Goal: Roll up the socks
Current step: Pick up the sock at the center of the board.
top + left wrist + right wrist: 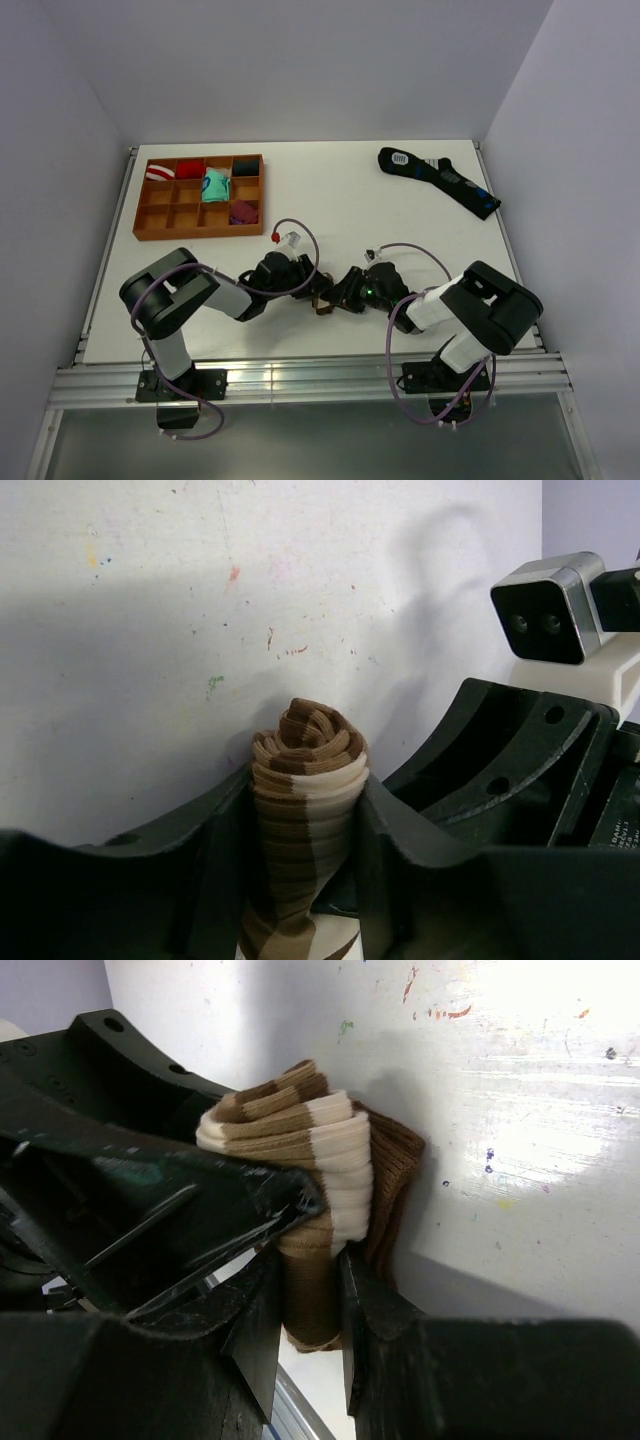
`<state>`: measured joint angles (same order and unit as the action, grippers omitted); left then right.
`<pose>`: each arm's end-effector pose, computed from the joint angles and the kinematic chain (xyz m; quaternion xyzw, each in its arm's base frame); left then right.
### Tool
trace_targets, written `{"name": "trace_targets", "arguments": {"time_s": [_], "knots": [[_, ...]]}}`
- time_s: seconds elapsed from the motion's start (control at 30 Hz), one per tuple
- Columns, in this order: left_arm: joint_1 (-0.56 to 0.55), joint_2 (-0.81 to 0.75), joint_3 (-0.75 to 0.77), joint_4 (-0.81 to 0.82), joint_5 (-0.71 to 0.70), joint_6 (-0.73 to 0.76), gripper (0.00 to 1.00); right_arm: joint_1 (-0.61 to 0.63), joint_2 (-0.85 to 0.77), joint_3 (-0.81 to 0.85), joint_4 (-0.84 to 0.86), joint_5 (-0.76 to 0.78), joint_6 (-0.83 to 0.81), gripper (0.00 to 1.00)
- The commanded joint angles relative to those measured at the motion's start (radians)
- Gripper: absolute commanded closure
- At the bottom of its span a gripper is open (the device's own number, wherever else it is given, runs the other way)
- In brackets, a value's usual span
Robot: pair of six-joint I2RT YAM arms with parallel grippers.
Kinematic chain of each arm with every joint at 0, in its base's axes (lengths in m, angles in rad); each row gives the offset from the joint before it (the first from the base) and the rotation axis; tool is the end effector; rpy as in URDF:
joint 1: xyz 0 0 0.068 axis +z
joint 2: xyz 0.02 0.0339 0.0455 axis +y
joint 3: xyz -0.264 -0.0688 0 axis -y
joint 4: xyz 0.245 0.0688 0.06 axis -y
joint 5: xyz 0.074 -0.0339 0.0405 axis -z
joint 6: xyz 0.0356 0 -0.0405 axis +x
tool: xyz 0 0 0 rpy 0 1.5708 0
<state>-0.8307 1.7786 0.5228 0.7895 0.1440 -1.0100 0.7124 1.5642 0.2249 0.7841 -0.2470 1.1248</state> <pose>0.2019 -0.2286 0.1084 -0.0384 0.8491 -0.4535 0.2681 0.1647 0.1537 0.0956 0.1189 0.8611 0.4488 0.2073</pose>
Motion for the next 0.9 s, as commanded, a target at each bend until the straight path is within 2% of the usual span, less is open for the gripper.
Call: {"name": "trace_targets", "arguments": {"time_s": [0.0, 0.17, 0.2, 0.3, 0.37, 0.47, 0.73, 0.87], "knots": [[-0.054, 0.09, -0.021, -0.268, 0.034, 0.031, 0.61, 0.021, 0.091, -0.053, -0.462, 0.022, -0.108, 0.84], [-0.054, 0.104, -0.01, -0.305, 0.026, 0.039, 0.81, 0.022, 0.1, -0.053, -0.462, 0.029, -0.108, 0.84], [-0.054, 0.104, -0.009, -0.311, 0.023, 0.039, 0.9, 0.022, 0.094, -0.049, -0.479, 0.034, -0.108, 0.84], [-0.053, 0.105, 0.0, -0.343, 0.002, 0.033, 1.0, 0.022, 0.062, -0.045, -0.515, 0.061, -0.112, 0.82], [-0.053, 0.102, 0.012, -0.381, -0.023, 0.034, 1.0, 0.024, 0.01, -0.047, -0.536, 0.083, -0.114, 0.78], [-0.053, 0.104, 0.043, -0.47, -0.059, 0.051, 1.0, 0.027, -0.076, -0.029, -0.629, 0.118, -0.122, 0.67], [-0.053, 0.078, 0.089, -0.63, -0.129, 0.073, 1.0, 0.048, -0.274, 0.039, -0.807, 0.196, -0.134, 0.51], [-0.053, 0.059, 0.097, -0.673, -0.139, 0.082, 1.0, 0.059, -0.441, 0.08, -0.919, 0.222, -0.146, 0.45]]}}
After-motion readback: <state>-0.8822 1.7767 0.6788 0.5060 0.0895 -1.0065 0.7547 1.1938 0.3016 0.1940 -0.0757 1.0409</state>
